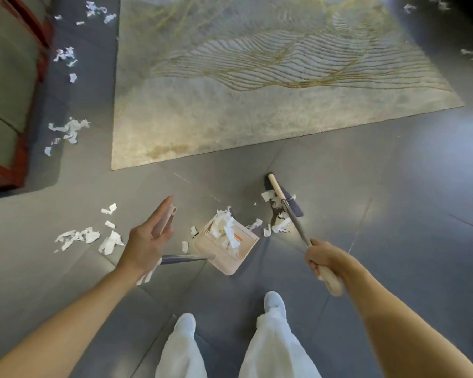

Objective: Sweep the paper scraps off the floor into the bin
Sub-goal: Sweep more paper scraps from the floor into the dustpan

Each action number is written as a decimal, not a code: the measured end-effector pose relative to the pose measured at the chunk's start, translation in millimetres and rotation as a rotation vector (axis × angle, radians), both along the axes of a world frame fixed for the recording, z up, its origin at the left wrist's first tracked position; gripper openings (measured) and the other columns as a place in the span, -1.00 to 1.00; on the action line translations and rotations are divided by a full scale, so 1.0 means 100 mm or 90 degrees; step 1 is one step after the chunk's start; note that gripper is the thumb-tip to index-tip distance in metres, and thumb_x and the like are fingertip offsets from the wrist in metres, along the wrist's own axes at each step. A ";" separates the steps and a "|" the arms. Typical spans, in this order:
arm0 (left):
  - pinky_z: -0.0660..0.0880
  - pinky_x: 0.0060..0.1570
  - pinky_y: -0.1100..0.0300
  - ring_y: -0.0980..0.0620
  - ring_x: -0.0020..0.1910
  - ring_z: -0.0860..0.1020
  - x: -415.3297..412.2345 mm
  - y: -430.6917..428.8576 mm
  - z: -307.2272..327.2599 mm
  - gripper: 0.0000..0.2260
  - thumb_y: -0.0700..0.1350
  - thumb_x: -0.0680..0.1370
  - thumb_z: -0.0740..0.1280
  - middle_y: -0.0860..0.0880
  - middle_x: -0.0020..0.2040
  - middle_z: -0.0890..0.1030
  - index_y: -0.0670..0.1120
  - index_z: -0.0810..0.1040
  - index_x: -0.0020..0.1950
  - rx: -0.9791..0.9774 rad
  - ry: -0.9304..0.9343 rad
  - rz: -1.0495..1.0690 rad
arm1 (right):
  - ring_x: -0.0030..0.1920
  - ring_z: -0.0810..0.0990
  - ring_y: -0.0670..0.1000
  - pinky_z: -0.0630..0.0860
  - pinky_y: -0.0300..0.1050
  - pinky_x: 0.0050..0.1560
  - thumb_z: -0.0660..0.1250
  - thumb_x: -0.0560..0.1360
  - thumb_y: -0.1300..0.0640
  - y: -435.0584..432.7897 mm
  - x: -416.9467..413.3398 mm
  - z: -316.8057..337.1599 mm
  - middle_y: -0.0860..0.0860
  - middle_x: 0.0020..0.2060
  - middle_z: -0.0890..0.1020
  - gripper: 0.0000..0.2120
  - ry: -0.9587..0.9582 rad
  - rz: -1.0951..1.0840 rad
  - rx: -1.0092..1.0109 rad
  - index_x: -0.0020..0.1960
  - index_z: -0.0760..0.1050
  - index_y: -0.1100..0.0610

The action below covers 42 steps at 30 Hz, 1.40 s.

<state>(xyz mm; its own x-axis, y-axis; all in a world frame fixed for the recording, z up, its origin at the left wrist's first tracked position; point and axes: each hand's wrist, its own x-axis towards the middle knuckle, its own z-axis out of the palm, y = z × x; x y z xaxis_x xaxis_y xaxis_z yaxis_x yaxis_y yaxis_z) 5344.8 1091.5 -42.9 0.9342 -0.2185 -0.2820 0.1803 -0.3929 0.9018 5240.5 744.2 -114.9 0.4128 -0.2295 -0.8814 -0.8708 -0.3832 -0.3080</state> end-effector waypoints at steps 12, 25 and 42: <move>0.25 0.43 0.07 0.35 0.31 0.38 0.06 1.18 -0.08 -0.39 -0.30 0.58 0.27 0.57 0.11 0.41 0.44 0.30 0.27 0.045 0.008 -0.155 | -0.47 0.43 0.02 0.46 -0.12 -0.32 0.15 0.37 0.34 1.97 -0.48 0.38 0.09 -0.47 0.49 -0.62 -0.020 -0.225 0.039 0.15 0.48 0.22; 0.23 0.39 0.25 0.29 0.37 0.32 -0.28 1.06 -0.21 -0.43 -0.30 0.58 0.24 0.45 0.27 0.28 0.24 0.23 0.43 0.069 0.021 -0.125 | -0.51 0.52 0.10 0.53 -0.11 -0.41 0.14 0.37 0.35 1.74 -0.58 0.51 0.14 -0.41 0.57 -0.58 -0.067 -0.150 -0.103 0.18 0.38 0.04; 0.18 0.26 0.54 0.53 0.27 0.28 -1.32 -0.61 -0.31 -0.29 -0.36 0.57 0.25 0.65 0.16 0.30 0.49 0.27 0.32 0.073 -0.002 0.206 | -0.34 0.52 0.15 0.57 -0.06 -0.23 0.17 0.40 0.37 -0.04 0.42 0.22 0.10 -0.39 0.52 -0.50 -0.037 0.379 -0.060 0.34 0.35 0.23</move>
<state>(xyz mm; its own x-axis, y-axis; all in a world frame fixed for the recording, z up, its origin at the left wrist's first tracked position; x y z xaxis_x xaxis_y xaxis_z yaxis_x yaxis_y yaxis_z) 5213.0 1030.2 -74.3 0.9507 0.1220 -0.2850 0.3097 -0.4153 0.8553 5282.2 740.5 -93.4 0.5406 -0.0204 -0.8410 -0.4814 -0.8273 -0.2894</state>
